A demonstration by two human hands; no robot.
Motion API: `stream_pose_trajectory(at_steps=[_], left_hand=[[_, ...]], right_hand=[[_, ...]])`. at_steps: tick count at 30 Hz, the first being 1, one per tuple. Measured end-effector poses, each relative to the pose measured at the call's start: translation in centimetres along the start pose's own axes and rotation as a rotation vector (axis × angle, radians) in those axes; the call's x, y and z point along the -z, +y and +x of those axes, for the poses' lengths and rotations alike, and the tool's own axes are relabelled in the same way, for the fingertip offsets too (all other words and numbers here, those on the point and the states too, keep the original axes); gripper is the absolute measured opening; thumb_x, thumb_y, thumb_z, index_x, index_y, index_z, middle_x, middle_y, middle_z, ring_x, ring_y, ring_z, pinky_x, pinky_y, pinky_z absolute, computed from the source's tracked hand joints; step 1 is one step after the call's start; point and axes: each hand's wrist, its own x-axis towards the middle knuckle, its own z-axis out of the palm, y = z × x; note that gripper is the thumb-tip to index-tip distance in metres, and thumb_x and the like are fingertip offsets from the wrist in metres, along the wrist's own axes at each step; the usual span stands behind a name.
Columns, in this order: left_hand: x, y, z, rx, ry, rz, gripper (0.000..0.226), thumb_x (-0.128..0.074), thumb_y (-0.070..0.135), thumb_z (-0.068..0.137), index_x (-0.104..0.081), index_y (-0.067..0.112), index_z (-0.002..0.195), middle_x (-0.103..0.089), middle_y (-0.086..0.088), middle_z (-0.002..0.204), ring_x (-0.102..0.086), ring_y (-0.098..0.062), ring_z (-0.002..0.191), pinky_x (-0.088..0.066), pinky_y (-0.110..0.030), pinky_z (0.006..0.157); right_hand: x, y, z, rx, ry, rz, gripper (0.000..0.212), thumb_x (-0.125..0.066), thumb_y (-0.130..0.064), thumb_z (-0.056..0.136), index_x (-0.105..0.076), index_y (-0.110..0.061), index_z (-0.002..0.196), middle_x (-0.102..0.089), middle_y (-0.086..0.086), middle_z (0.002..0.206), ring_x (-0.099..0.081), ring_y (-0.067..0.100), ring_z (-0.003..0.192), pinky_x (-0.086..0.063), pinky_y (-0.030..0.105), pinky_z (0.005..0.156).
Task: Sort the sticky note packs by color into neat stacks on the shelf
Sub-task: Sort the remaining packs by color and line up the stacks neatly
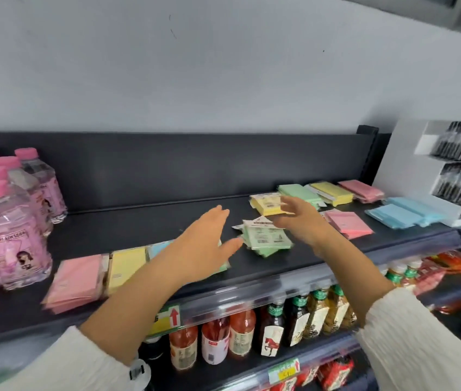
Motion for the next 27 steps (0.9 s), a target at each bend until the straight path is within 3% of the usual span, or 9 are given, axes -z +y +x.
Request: stream_pose_trajectory(at_steps=[2, 6, 9, 14, 17, 18, 21, 24, 27], left_hand=[[-2.5, 1.4, 1.8, 0.038, 0.015, -0.077, 0.068, -0.041, 0.038, 0.099, -0.005, 0.016, 0.152, 0.003, 0.004, 0.160, -0.004, -0.014, 0.147, -0.010, -0.027, 0.115], [-6.6, 3.2, 5.9, 0.220, -0.020, -0.157, 0.071, -0.037, 0.040, 0.099, 0.002, 0.011, 0.151, 0.010, -0.007, 0.159, -0.010, -0.026, 0.146, -0.018, -0.037, 0.115], [-9.0, 3.9, 8.8, 0.358, -0.017, -0.146, 0.072, -0.033, 0.045, 0.099, 0.001, 0.007, 0.150, 0.007, -0.013, 0.159, -0.014, -0.031, 0.145, -0.022, -0.039, 0.113], [-11.8, 6.7, 12.1, 0.422, 0.147, -0.146, 0.053, -0.036, 0.033, 0.100, -0.024, 0.007, 0.145, -0.013, -0.012, 0.157, -0.025, -0.028, 0.141, -0.029, -0.036, 0.111], [-12.7, 8.6, 13.6, 0.416, 0.252, -0.402, 0.032, -0.058, 0.018, 0.092, -0.048, 0.027, 0.121, -0.041, -0.007, 0.143, -0.032, -0.025, 0.138, -0.033, -0.038, 0.109], [-12.8, 9.1, 14.0, 0.440, 0.295, -0.519, 0.042, -0.067, 0.013, 0.086, -0.049, 0.030, 0.119, -0.047, -0.005, 0.138, -0.038, -0.024, 0.134, -0.037, -0.041, 0.107], [-13.0, 9.9, 14.9, 0.581, 0.368, -0.882, 0.094, -0.078, -0.006, 0.069, -0.030, 0.022, 0.145, -0.049, -0.001, 0.132, -0.050, -0.019, 0.119, -0.045, -0.041, 0.100], [-13.0, 10.2, 15.5, 0.642, 0.407, -1.026, 0.108, -0.075, -0.018, 0.062, -0.022, 0.017, 0.149, -0.036, -0.009, 0.147, -0.048, -0.027, 0.123, -0.047, -0.040, 0.094], [-13.0, 10.0, 15.5, 0.637, 0.398, -1.129, 0.106, -0.071, -0.024, 0.062, -0.021, 0.013, 0.148, -0.053, -0.015, 0.133, -0.062, -0.030, 0.105, -0.053, -0.040, 0.081]], right_hand=[[1.0, 1.6, -0.2, -0.076, 0.007, -0.006, 0.066, -0.061, -0.012, 0.088, -0.030, -0.015, 0.146, -0.040, 0.006, 0.146, -0.046, 0.018, 0.122, -0.038, 0.025, 0.086], [2.0, 4.1, 0.2, -0.130, -0.080, 0.004, 0.069, -0.059, -0.025, 0.091, -0.023, -0.015, 0.149, -0.033, 0.007, 0.151, -0.036, 0.020, 0.136, -0.034, 0.027, 0.101], [2.5, 5.2, 1.3, -0.146, -0.143, 0.065, 0.067, -0.058, -0.027, 0.091, -0.025, -0.014, 0.148, -0.035, 0.008, 0.149, -0.039, 0.020, 0.133, -0.036, 0.037, 0.109], [4.7, 7.4, 3.1, -0.115, -0.337, 0.216, 0.049, -0.054, -0.011, 0.093, -0.039, -0.010, 0.139, -0.060, -0.007, 0.107, -0.057, 0.011, 0.105, -0.045, 0.033, 0.102], [7.2, 9.8, 4.5, -0.084, -0.400, 0.194, 0.049, -0.057, -0.007, 0.089, -0.045, -0.013, 0.136, -0.063, -0.005, 0.118, -0.058, 0.012, 0.110, -0.044, 0.035, 0.103], [8.1, 10.5, 4.8, -0.087, -0.412, 0.194, 0.053, -0.059, -0.009, 0.087, -0.043, -0.014, 0.138, -0.062, -0.003, 0.123, -0.058, 0.013, 0.112, -0.044, 0.035, 0.103], [9.4, 11.7, 5.5, -0.066, -0.433, 0.194, 0.048, -0.060, -0.011, 0.087, -0.046, -0.017, 0.133, -0.062, -0.003, 0.124, -0.058, 0.014, 0.112, -0.044, 0.037, 0.102], [9.7, 12.1, 5.5, -0.007, -0.416, 0.147, 0.051, -0.060, -0.012, 0.088, -0.042, -0.018, 0.135, -0.057, -0.003, 0.130, -0.053, 0.015, 0.117, -0.043, 0.033, 0.102], [9.7, 12.1, 5.2, 0.072, -0.390, 0.067, 0.065, -0.059, -0.016, 0.090, -0.027, -0.020, 0.146, -0.049, -0.006, 0.138, -0.047, 0.013, 0.124, -0.038, 0.020, 0.093]])
